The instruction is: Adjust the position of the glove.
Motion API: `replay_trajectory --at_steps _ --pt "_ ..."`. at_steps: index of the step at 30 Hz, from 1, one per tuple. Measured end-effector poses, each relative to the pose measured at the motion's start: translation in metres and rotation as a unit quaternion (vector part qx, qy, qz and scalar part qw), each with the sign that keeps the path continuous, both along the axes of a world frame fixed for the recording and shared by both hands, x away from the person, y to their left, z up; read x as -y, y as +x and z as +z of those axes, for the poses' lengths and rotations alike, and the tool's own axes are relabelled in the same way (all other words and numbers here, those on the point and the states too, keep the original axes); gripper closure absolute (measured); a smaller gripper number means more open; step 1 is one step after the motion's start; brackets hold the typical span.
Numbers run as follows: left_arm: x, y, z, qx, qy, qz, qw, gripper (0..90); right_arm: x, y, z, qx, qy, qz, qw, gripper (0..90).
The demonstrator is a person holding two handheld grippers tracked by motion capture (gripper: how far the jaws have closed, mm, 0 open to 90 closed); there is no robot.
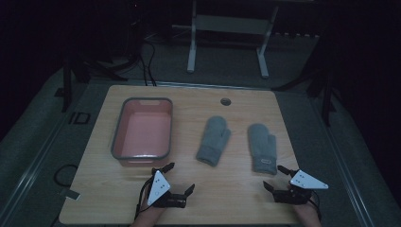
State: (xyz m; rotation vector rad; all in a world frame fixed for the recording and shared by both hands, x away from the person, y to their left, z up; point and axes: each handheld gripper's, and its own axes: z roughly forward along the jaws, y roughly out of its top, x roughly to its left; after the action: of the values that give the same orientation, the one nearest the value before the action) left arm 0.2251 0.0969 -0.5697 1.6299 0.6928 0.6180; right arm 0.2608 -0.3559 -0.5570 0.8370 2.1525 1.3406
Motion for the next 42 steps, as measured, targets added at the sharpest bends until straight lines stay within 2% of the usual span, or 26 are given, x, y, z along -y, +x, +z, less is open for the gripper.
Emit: replay_trajectory --at_steps 2,5,8,9,10,15,18,22,25,28,35,37,42 --pt "0.000 0.000 0.000 0.001 0.000 0.000 1.0000 0.3 -0.002 0.002 0.006 -0.016 0.015 0.005 0.9998 12.9" --pt "0.000 0.000 0.000 0.001 0.001 -0.002 1.0000 0.3 -0.005 0.006 0.018 -0.021 0.015 0.005 0.9996 12.7" --pt "0.000 0.000 0.000 0.003 0.002 -0.004 1.0000 0.3 -0.006 0.008 0.022 -0.025 0.013 0.005 0.9996 12.7" --pt "0.000 0.000 0.000 0.003 0.002 -0.004 1.0000 0.3 -0.009 0.011 0.029 -0.028 0.010 0.011 0.9995 12.7" --pt "0.001 -0.001 0.000 0.005 0.004 -0.006 1.0000 0.3 -0.012 0.014 0.037 -0.020 -0.001 0.010 0.9998 12.4" --pt "0.001 -0.002 0.000 0.009 0.005 -0.010 0.9999 0.3 -0.022 0.022 0.058 -0.008 -0.005 0.020 0.9998 12.1" --pt "0.001 -0.002 0.000 0.009 0.005 -0.011 0.9999 0.3 -0.029 0.031 0.068 -0.009 -0.013 0.013 0.9998 11.9" --pt "0.000 -0.002 0.000 0.008 0.001 -0.012 0.9999 0.3 -0.039 0.043 0.076 -0.012 -0.018 0.001 0.9998 11.9" --pt "0.000 -0.001 0.000 0.008 -0.001 -0.013 0.9999 0.3 -0.047 0.051 0.080 -0.010 -0.027 -0.001 0.9996 11.8" --pt "-0.001 -0.001 0.000 0.007 -0.003 -0.013 0.9999 0.3 -0.052 0.057 0.083 -0.011 -0.025 0.000 0.9996 11.8" --pt "-0.001 -0.001 0.000 0.006 -0.004 -0.015 0.9999 0.3 -0.071 0.079 0.099 0.004 -0.033 -0.024 0.9992 11.6" --pt "0.000 -0.002 0.000 0.006 -0.004 -0.016 0.9998 0.3 -0.076 0.086 0.103 0.008 -0.031 -0.037 0.9988 11.6" --pt "0.000 -0.002 0.000 0.007 -0.005 -0.019 0.9998 0.3 -0.090 0.101 0.112 -0.001 -0.013 -0.031 0.9994 13.1"
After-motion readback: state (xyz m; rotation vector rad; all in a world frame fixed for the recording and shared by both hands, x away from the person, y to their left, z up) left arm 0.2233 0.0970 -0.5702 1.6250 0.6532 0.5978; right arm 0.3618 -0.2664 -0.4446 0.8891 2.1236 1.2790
